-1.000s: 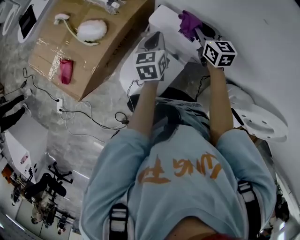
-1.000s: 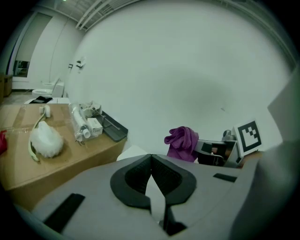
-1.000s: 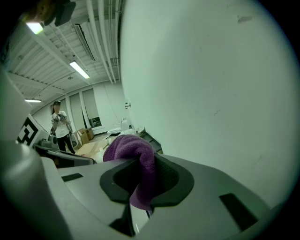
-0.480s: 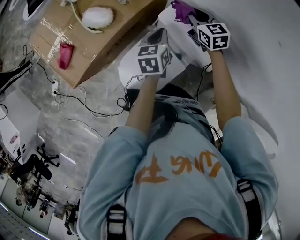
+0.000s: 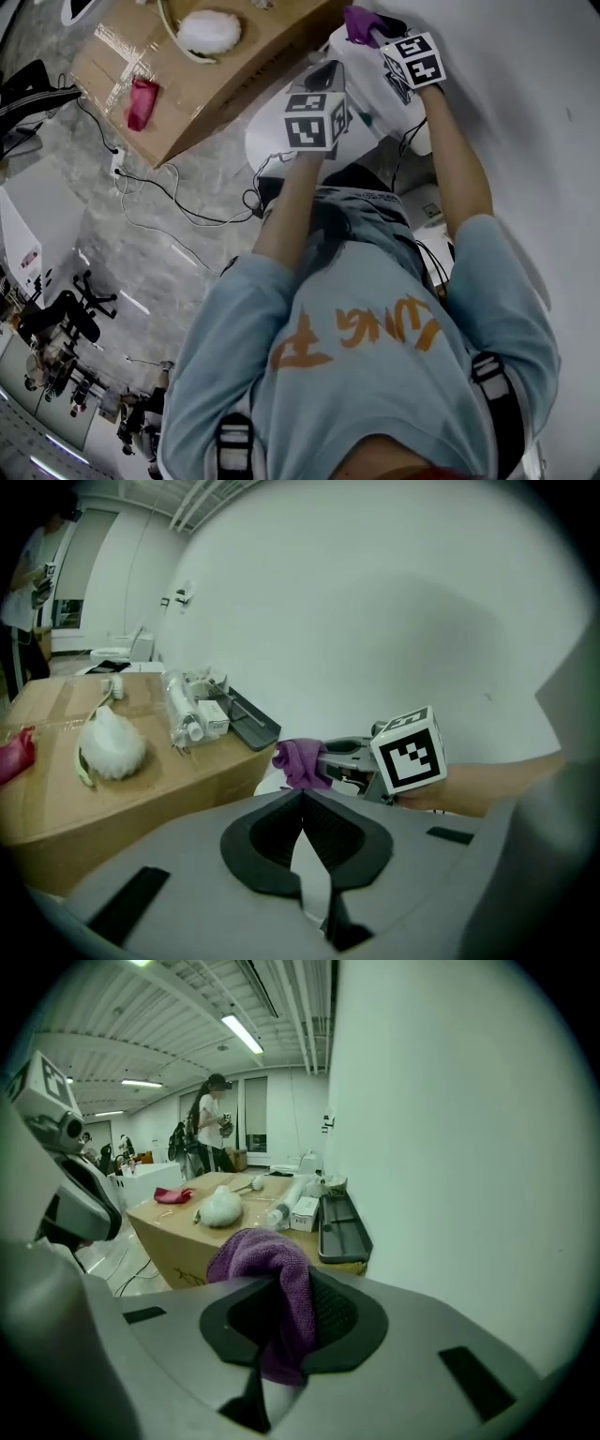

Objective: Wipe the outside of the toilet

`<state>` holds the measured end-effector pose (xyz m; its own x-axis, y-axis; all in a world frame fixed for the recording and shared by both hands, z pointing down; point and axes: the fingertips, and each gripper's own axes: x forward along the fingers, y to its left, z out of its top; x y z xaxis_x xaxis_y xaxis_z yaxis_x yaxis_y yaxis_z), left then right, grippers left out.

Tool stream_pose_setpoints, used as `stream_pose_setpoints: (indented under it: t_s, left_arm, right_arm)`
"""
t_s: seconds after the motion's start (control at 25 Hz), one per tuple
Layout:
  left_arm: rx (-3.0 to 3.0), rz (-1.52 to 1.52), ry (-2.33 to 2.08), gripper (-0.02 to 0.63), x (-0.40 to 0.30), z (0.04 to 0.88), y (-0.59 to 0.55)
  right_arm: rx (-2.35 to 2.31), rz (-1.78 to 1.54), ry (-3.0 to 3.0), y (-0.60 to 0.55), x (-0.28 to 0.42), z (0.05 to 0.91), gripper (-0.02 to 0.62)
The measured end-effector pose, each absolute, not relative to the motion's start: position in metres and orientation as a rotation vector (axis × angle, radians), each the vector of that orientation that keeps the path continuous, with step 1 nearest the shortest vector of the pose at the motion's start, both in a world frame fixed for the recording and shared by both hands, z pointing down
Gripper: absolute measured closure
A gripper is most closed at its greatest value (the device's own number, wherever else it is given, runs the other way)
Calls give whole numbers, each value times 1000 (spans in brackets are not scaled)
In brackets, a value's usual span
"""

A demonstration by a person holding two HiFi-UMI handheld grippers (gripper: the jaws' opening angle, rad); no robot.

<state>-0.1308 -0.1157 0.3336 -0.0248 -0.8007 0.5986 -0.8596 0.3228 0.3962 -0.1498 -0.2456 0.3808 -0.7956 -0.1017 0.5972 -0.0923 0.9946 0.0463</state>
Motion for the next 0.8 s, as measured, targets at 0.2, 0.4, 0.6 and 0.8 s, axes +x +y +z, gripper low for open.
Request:
stream_pose_setpoints:
  t_s: [0.2,0.4,0.6,0.8]
  left_arm:
    - [1478,106,-1809,580,-132,331,-118]
    - [1468,118,-1808,580,-134,336,-118]
    - [1486,146,-1814,580,-129,333,-117]
    - [1495,152,-1821,580,-126,328,-115]
  right_arm:
    - [92,-131,-2441,-249,-145,393,522]
    - [25,-243,-2433,-248,-142,397,528]
    - [26,-208,-2425,-246,-129,399,529]
    - [55,-183,-2433,-244,-116,398,529]
